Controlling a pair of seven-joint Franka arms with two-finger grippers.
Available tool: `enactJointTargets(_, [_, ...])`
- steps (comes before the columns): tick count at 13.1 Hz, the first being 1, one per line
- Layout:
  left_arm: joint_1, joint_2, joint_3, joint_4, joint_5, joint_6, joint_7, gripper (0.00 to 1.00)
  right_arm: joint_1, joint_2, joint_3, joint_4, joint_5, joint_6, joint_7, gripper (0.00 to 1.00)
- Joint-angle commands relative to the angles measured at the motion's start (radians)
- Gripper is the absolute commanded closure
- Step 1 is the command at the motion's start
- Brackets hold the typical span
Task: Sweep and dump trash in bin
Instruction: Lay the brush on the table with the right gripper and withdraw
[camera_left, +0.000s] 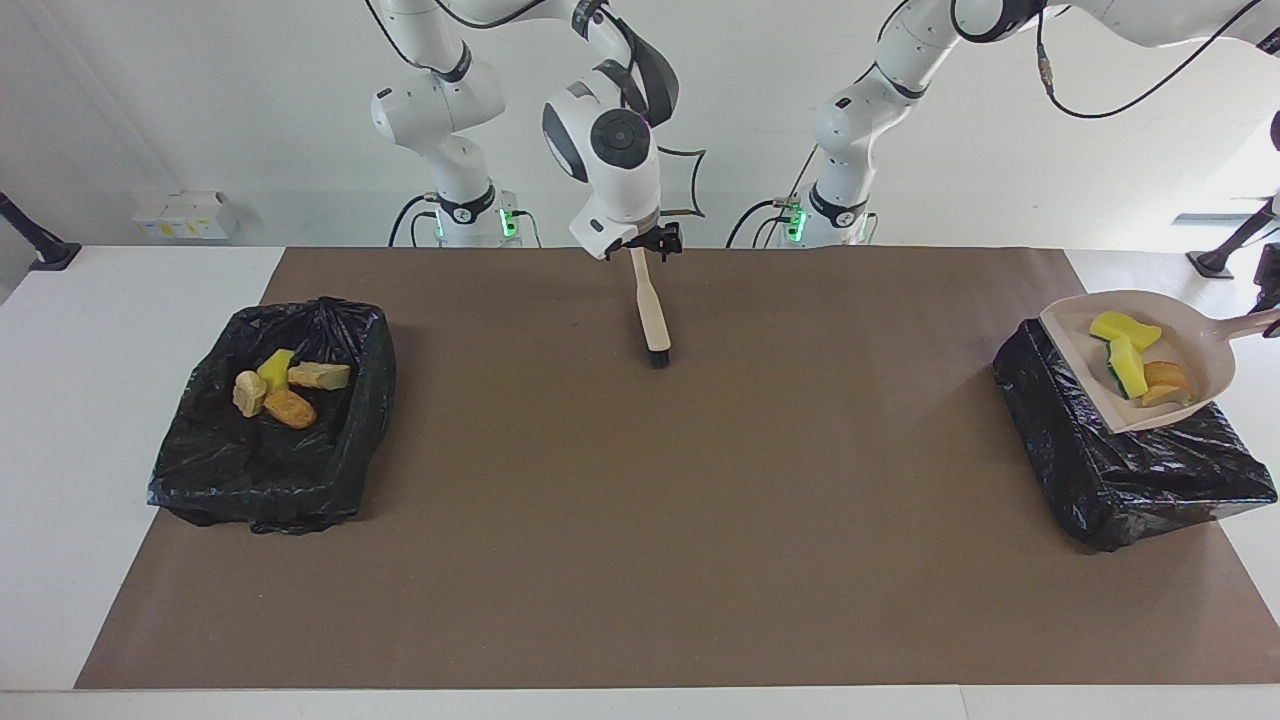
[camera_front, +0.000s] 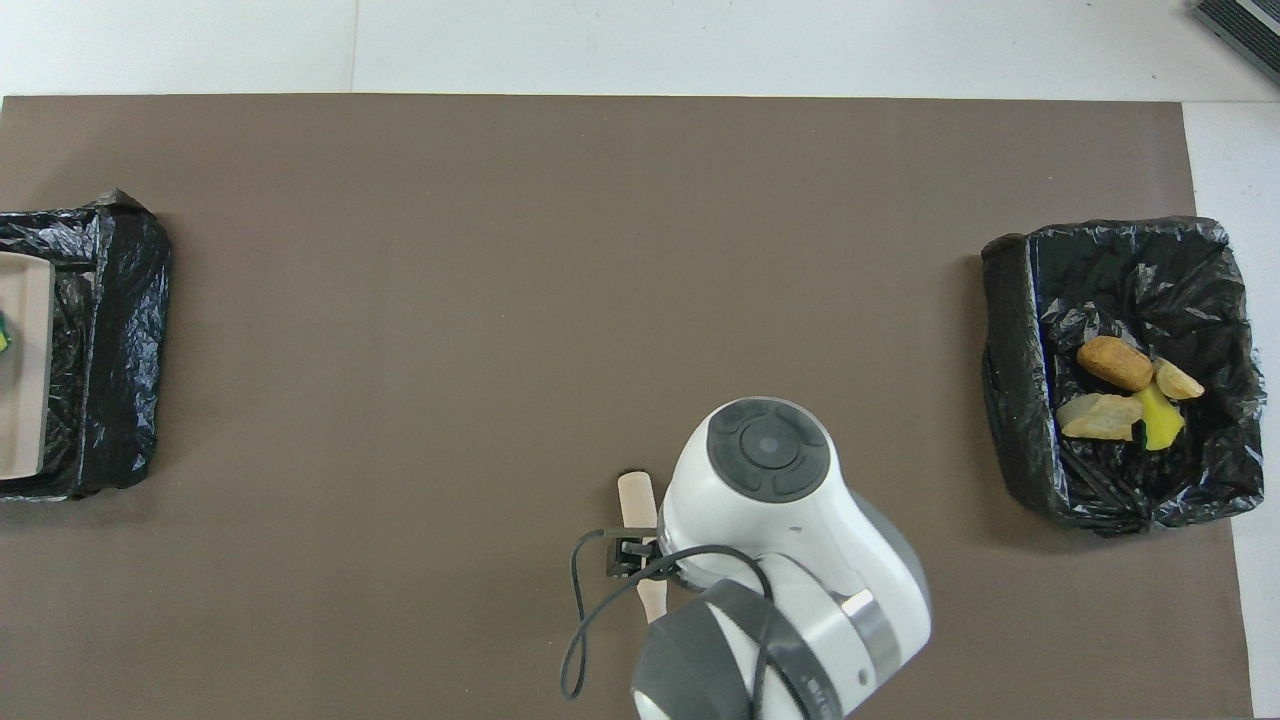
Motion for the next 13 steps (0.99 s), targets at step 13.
enactJointTargets(13, [-0.294, -0.127, 0.004, -0.152, 1.006, -0.026, -0.56, 1.0, -0.47, 0.016, -0.07, 0.384, -0.287, -0.186, -0.488, 0.0])
